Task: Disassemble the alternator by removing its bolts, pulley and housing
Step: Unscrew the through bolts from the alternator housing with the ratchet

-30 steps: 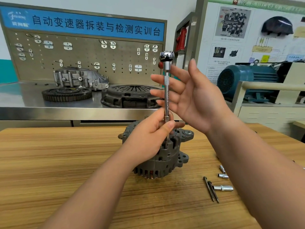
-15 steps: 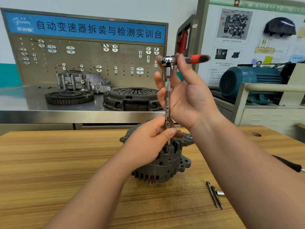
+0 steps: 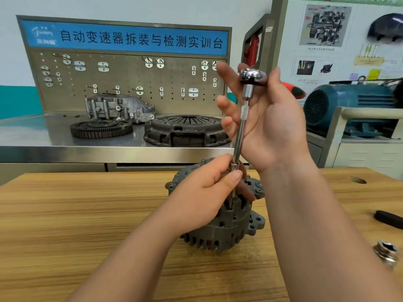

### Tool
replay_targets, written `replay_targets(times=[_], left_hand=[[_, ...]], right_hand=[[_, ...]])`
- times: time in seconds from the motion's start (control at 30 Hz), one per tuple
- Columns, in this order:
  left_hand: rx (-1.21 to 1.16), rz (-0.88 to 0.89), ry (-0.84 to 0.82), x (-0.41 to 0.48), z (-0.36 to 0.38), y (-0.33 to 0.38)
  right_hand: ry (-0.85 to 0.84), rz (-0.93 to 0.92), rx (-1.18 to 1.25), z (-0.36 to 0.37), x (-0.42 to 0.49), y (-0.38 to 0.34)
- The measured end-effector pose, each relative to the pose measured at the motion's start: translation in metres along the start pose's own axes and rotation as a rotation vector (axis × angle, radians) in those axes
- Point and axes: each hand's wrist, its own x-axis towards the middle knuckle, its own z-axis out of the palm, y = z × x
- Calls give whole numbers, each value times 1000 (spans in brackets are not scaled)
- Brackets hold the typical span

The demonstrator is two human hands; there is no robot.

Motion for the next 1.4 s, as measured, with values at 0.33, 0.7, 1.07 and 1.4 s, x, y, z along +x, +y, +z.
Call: replay_targets(times=[0.33,0.7,1.07,1.4], left_hand=[[20,-26,83,1,4,0],[-88,23,103,0,8,2],[-109,2,113,-1,9,0],[-72,-7,112,1,8,-3]], right_hand=[[-54,-440,-497,-4,-15,1],[70,-62,-99,4,-15,9],[40,-150,-199,7,-18,8],[84,-418,-293,9,-22,8]])
